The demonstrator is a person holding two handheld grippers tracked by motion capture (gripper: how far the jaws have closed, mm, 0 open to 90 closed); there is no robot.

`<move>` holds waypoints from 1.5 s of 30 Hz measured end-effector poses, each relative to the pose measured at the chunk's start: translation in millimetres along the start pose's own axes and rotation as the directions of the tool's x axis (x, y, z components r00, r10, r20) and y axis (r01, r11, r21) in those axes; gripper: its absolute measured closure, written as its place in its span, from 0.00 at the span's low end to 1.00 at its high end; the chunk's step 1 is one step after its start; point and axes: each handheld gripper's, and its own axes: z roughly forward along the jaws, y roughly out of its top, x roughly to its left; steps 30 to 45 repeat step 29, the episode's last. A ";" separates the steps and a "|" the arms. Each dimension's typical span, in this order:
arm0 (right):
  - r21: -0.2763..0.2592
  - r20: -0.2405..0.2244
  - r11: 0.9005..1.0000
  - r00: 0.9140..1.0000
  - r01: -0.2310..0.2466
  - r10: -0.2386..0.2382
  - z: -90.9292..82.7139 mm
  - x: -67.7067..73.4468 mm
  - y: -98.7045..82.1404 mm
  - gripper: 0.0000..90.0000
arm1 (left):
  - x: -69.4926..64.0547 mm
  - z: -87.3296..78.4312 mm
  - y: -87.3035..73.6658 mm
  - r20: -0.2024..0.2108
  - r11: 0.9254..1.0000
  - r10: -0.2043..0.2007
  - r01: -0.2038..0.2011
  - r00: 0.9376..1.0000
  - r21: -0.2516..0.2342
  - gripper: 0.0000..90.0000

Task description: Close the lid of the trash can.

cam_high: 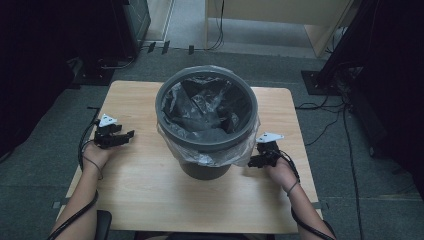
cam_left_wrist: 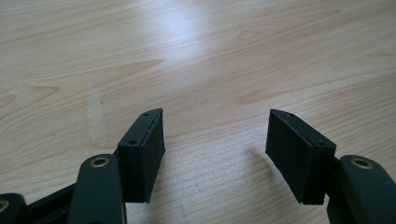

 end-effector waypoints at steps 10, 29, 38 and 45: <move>0.001 -0.003 1.000 1.000 0.001 -0.001 0.1 0.3 0.1 0.09 | -0.4 2.4 0.5 -0.024 0.999 -0.008 0.009 1.000 0.040 0.39; 0.000 -0.005 1.000 1.000 0.000 0.000 0.5 0.7 0.3 0.08 | -3.7 6.6 2.4 -0.059 0.998 -0.004 0.008 0.998 0.065 0.21; 0.000 -0.005 1.000 1.000 0.000 0.000 0.5 0.7 0.3 0.08 | -3.7 6.6 2.4 -0.059 0.998 -0.004 0.008 0.998 0.065 0.21; 0.000 -0.005 1.000 1.000 0.000 0.000 0.5 0.7 0.3 0.08 | -3.7 6.6 2.4 -0.059 0.998 -0.004 0.008 0.998 0.065 0.21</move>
